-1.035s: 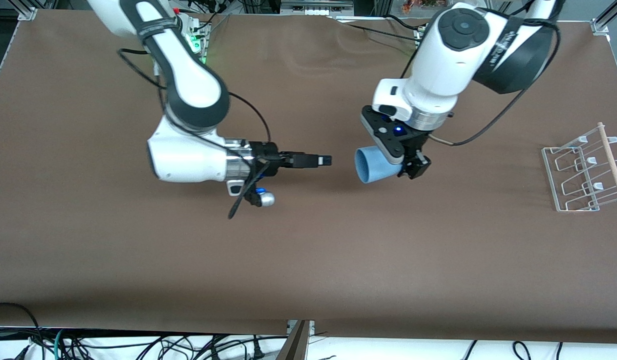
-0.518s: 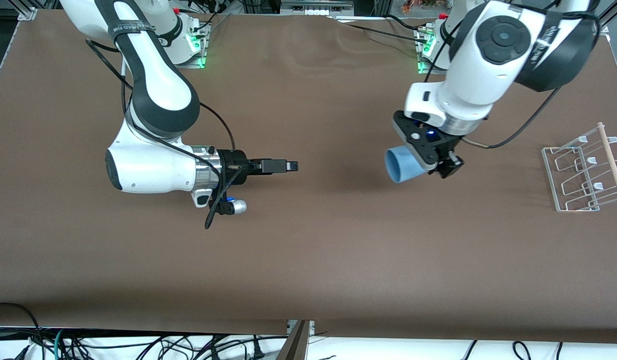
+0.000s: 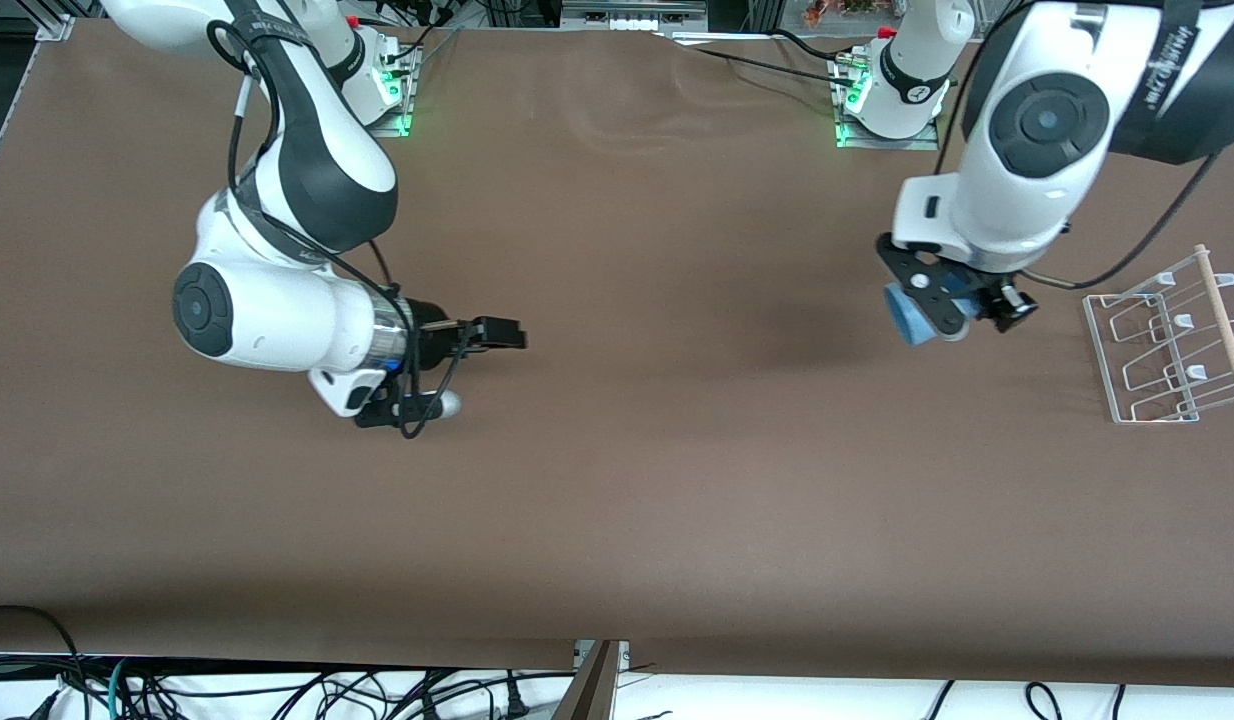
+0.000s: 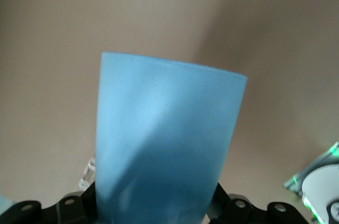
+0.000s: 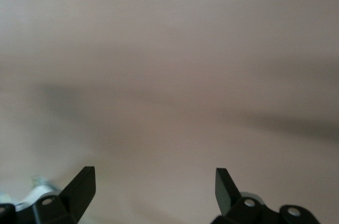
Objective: Transfer cup to left arm and place on rack
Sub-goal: 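Carry the cup to the rack while the right gripper returns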
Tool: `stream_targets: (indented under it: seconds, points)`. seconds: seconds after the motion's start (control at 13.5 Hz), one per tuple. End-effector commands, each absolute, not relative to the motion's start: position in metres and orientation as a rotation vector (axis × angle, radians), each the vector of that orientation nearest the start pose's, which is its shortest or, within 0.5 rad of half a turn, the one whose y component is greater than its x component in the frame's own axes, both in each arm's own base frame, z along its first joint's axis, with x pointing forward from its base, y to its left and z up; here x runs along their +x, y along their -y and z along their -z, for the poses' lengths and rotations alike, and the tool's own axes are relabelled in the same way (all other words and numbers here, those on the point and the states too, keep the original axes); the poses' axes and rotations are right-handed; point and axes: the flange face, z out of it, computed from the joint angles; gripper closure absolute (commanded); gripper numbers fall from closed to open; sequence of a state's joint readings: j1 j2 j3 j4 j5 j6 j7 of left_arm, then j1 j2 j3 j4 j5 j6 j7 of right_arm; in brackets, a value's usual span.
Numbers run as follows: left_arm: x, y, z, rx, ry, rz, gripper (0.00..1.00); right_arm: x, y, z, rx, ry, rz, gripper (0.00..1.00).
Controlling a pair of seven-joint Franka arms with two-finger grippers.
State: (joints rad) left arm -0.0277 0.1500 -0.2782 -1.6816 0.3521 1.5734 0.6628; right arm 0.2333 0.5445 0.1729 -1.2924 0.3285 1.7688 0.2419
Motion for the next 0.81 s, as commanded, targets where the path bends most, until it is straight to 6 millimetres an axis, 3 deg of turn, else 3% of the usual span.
stream_targets:
  seconds: [0.0, 0.22, 0.37, 0.52, 0.74]
  points:
    - [0.549, 0.068, -0.473, -2.436, -1.34, -0.593, 1.0, 0.638, -0.231, -0.467, -2.916, 0.147, -0.193, 0.0]
    - [0.548, -0.019, -0.45, -2.51, -1.188, -0.718, 1.0, 0.624, -0.17, -0.512, -3.034, 0.091, -0.193, 0.0]
    - [0.547, -0.065, -0.434, -2.443, -1.178, -0.827, 1.0, 0.619, -0.122, -0.543, -3.109, 0.008, -0.13, 0.0]
    - [0.552, -0.119, -0.423, -2.452, -1.147, -0.922, 1.0, 0.604, -0.092, -0.568, -3.182, -0.044, -0.07, 0.0]
    - [0.563, -0.169, -0.397, -2.42, -1.084, -1.05, 1.0, 0.579, -0.056, -0.597, -3.202, -0.139, -0.068, 0.0]
